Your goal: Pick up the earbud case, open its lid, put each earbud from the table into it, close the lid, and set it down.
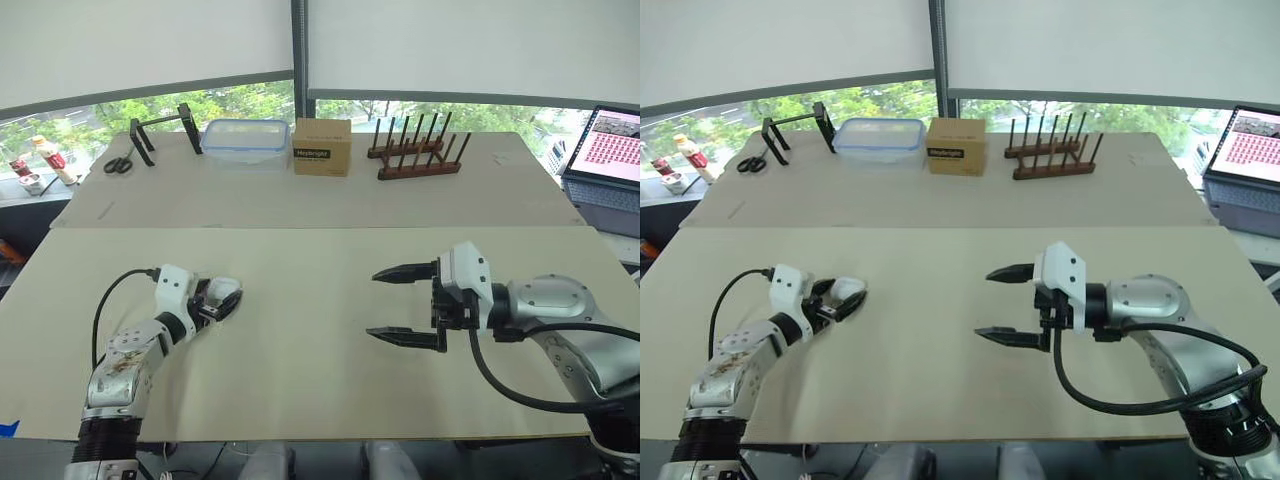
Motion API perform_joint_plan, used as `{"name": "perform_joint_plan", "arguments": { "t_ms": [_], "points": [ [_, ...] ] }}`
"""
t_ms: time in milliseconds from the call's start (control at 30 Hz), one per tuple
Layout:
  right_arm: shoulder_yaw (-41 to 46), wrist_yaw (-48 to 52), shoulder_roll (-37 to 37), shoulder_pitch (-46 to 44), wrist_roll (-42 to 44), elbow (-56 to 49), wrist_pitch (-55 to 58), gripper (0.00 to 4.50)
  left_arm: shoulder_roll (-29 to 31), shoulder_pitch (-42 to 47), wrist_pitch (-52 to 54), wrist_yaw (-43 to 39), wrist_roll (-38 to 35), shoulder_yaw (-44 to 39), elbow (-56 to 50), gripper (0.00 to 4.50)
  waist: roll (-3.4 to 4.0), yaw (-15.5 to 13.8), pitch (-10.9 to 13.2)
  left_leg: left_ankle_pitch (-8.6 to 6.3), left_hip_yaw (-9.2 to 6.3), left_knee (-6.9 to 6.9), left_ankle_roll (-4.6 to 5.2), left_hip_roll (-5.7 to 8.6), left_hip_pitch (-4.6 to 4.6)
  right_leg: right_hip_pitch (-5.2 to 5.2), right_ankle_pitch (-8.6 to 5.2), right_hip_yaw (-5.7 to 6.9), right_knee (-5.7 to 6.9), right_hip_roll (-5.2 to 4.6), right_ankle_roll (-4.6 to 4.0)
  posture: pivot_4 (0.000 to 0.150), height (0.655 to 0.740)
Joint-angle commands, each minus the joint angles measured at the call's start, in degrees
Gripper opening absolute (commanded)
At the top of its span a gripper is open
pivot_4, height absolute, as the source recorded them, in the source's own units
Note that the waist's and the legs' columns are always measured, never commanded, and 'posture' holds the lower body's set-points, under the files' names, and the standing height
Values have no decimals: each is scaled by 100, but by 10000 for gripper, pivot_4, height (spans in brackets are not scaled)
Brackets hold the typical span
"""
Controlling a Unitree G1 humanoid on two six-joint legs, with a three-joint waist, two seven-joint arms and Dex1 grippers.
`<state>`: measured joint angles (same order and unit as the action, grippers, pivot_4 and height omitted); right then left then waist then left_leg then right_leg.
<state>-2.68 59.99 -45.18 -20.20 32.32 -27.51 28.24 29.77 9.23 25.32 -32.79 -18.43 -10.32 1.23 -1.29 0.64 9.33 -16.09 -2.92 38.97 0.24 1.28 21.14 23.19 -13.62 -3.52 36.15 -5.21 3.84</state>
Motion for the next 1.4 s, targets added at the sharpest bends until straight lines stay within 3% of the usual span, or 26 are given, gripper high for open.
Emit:
{"name": "perform_joint_plan", "arguments": {
  "t_ms": [33, 133, 300, 433, 600, 700, 867, 1233, 1400],
  "points": [
    [0, 78, 42, -259, 117, -27, 52, 45000, 149, -305, 454, -123, 0, 105, -30, 25784, 1, 6, 0, 0, 0, 0, 0, 0, 0, 0, 0, 0, -2, -1, 0, 1500, 7400],
    [-37, 102, 57, -418, 112, 9, 70, 45000, 193, -401, 404, -309, -157, 7, -99, 25790, 2, 22, -1, 0, 1, -1, 0, -1, -1, 0, 0, 0, -3, -1, 0, 1500, 7400],
    [-33, -125, 137, -605, 238, 1, 432, 45000, 449, -123, -521, -1596, -324, 314, -289, 25789, 1, 6, 0, 0, 1, -6, 0, -2, 1, 7, 0, 0, -4, -1, -1, 1500, 7400],
    [22, -960, 292, -835, 613, -99, 1759, 45000, 307, 646, -893, -2365, -524, 672, -356, 25789, -6, -100, 4, 3, -7, 7, -5, 2, 19, 9, 5, 9, -6, -8, -3, 1500, 7400],
    [268, -1965, 845, -1344, 1574, 101, 3663, 45000, 51, 1179, -1622, -2805, -417, 1021, -435, 25789, -7, -31, 4, 4, -3, 0, -7, -2, 29, 30, 15, 10, -7, -5, -10, 1500, 7400],
    [550, -2598, 1381, -1635, 2125, 318, 4576, 45000, -58, 1265, -2477, -3102, -174, 1291, -502, 25789, -8, 36, 2, 7, -1, 2, -11, -2, 99, 110, 18, 7, 8, -5, -14, 1500, 7400],
    [902, -3334, 2108, -1943, 2602, 512, 5414, 45000, -304, 1369, -3918, -3276, 189, 1572, -360, 25789, -8, 19, 2, 15, -2, 4, -21, -2, 119, 136, 24, 8, 15, -2, -21, 1500, 7400],
    [1493, -3893, 2584, -2191, 3295, 931, 6424, 45000, -417, 1425, -4540, -3005, 270, 1573, -195, 25789, -6, 29, 2, 26, -3, 8, -3, 13, 116, 120, 34, 9, 11, 0, -10, 1500, 7400],
    [1529, -4026, 2592, -2186, 3440, 1130, 6426, 29683, -405, 1425, -4604, -2955, 247, 1591, -266, 25789, -6, 34, 2, 27, -2, 8, -3, 13, 115, 119, 34, 10, 12, 2, -10, 1500, 7400]
  ]
}}
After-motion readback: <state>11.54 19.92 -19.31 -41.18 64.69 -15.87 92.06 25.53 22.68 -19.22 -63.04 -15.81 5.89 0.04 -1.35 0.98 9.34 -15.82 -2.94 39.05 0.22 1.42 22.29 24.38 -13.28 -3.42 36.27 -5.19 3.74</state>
